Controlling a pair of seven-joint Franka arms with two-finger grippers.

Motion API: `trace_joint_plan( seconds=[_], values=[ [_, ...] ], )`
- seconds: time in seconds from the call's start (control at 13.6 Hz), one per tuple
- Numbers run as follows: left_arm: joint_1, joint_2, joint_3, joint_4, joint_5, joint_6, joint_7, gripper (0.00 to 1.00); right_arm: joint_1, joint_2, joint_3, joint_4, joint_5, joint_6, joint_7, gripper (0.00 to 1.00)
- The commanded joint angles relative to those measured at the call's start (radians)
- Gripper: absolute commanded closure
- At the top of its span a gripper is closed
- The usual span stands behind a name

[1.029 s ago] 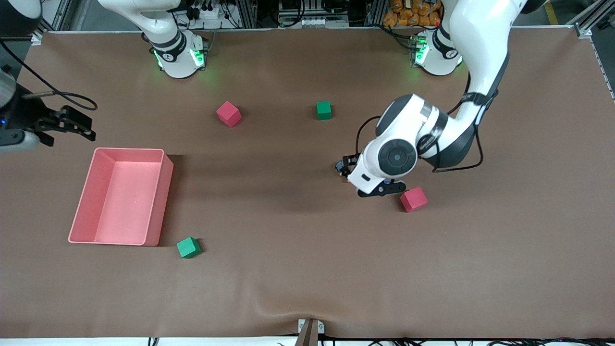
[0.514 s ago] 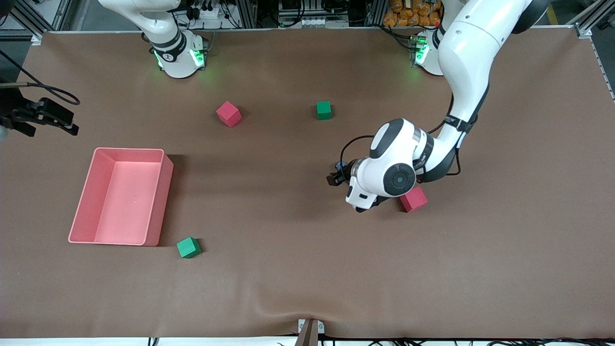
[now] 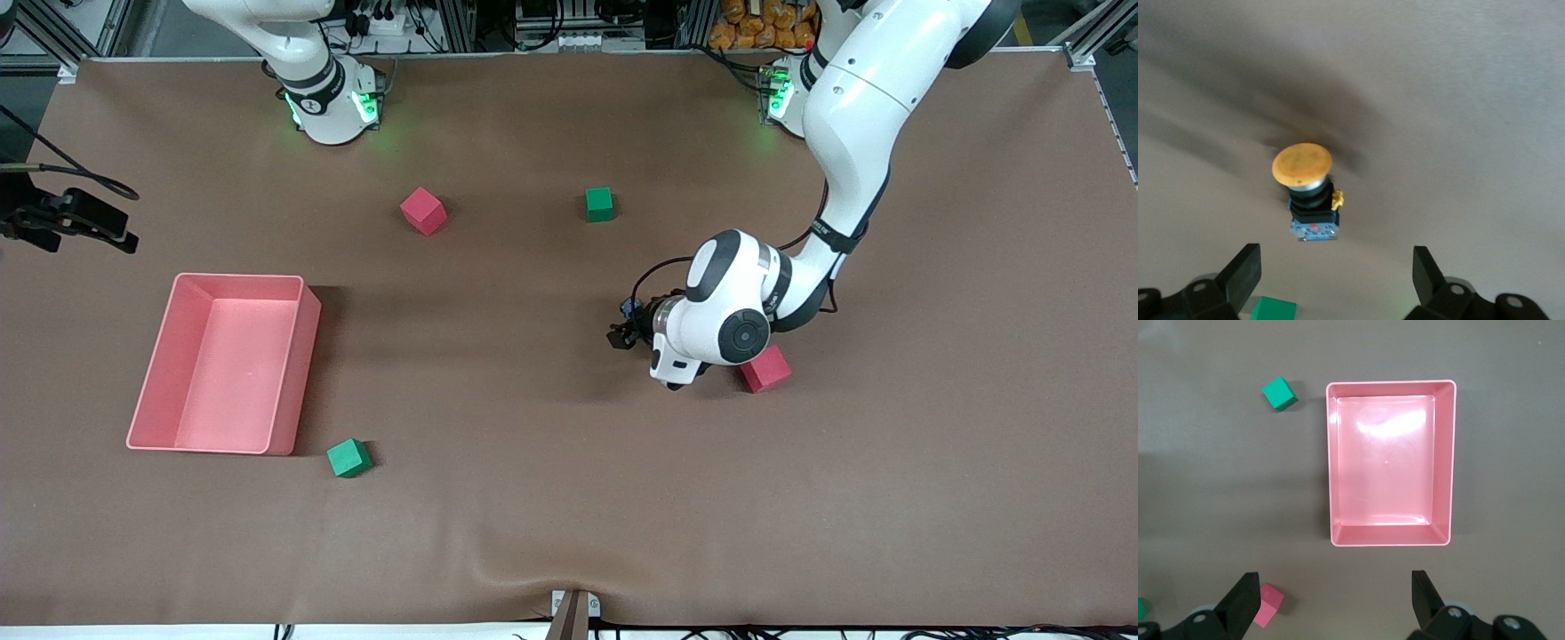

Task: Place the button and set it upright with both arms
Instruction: 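Lower the left gripper over the button and grasp it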

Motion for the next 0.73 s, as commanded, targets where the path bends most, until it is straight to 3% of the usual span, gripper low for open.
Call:
trace_joint_plan(
  seconds=[0.0,0.66],
  values=[
    [0.007,-0.018,-0.002,-0.042,-0.053,0.021,-0.026,0.0,-0.019,0.014,0.021,0.033,0.014,-0.023,0.017,0.0],
    [-0.001,-0.015,-0.001,-0.106,-0.055,0.053,-0.006,0.08,-0.025,0.011,0.021,0.036,0.012,-0.023,0.014,0.0]
  ],
)
